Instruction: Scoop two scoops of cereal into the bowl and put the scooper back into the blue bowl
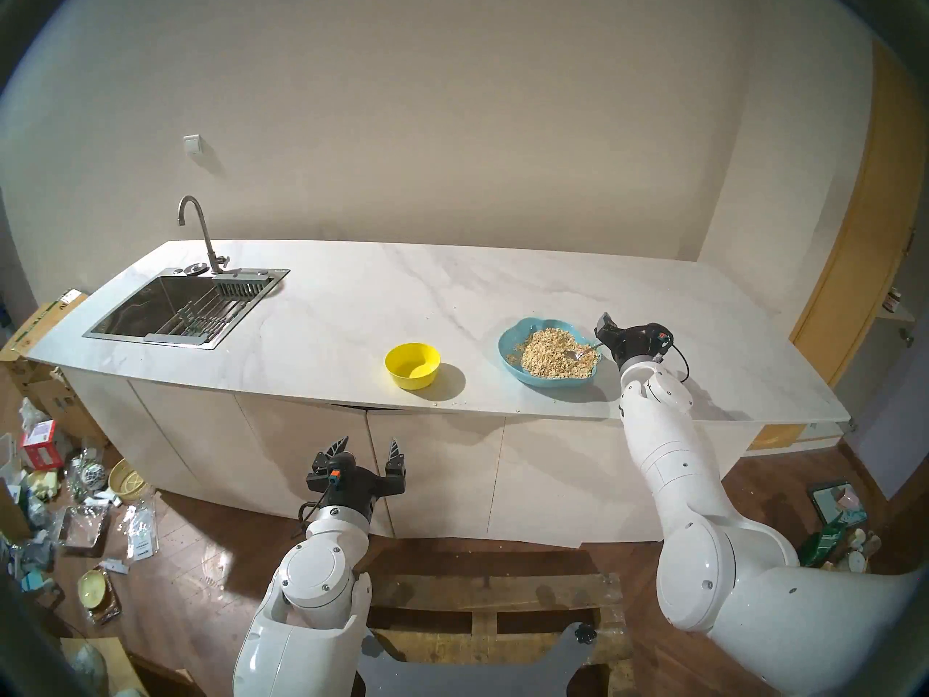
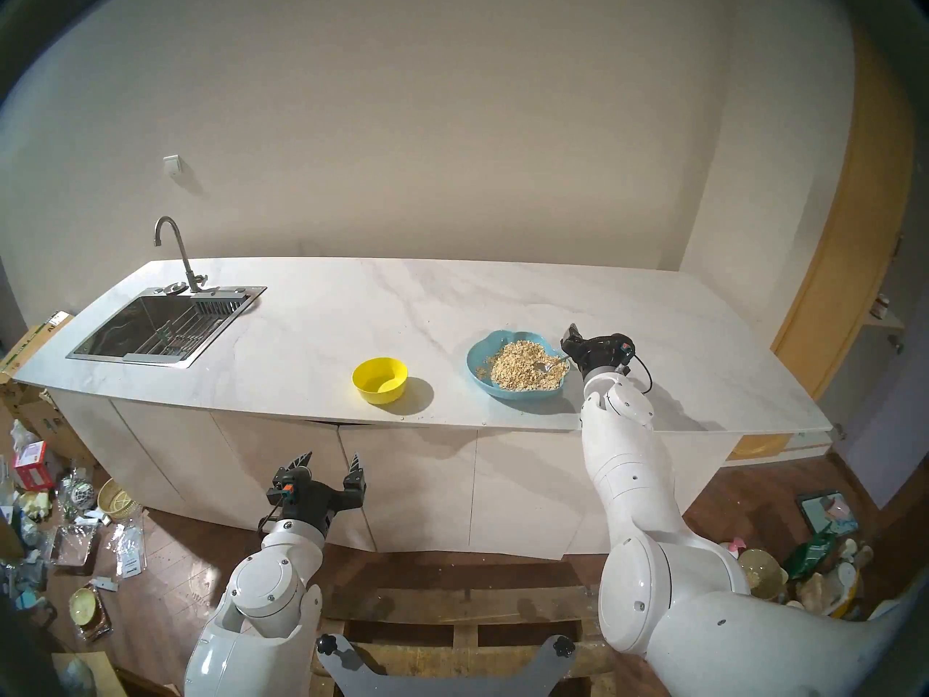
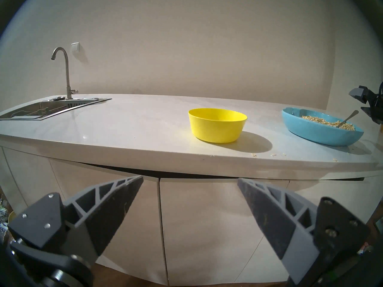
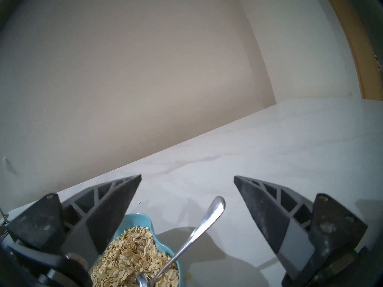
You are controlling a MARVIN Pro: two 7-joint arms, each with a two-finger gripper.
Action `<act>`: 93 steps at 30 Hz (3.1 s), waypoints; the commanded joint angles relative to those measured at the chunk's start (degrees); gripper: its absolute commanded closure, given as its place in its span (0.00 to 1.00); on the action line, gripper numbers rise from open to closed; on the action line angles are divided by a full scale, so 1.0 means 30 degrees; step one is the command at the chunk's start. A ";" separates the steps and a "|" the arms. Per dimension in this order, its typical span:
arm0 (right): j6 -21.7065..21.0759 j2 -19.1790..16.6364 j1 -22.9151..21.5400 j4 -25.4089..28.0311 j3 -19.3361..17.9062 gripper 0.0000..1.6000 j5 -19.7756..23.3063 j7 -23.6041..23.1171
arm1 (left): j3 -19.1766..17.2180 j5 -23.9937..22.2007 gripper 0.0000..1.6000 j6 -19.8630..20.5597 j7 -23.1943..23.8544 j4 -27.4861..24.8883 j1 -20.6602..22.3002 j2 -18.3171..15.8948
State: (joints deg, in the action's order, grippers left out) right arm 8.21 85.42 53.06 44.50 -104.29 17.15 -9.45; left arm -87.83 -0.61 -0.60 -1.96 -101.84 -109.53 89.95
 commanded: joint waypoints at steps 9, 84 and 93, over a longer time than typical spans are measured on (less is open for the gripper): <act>0.1367 -0.1222 -0.2420 -0.3098 -0.0055 0.00 0.0018 -0.0686 | 0.0047 -0.0023 0.00 -0.0119 0.0057 -0.0457 0.0124 0.0000; 0.1943 -0.0712 -0.4892 -0.8052 -0.2030 0.00 0.1189 -0.0837 | 0.0050 -0.0039 0.00 -0.0106 0.0070 -0.0500 0.0100 -0.0012; 0.1616 -0.0526 -0.4393 -0.7239 -0.2012 0.00 0.1118 -0.0603 | 0.0050 -0.0039 0.00 -0.0106 0.0070 -0.0500 0.0100 -0.0012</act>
State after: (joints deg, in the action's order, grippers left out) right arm 13.20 83.64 40.38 19.95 -110.54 20.65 -11.33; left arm -87.82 -0.61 -0.60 -1.98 -101.85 -109.53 89.92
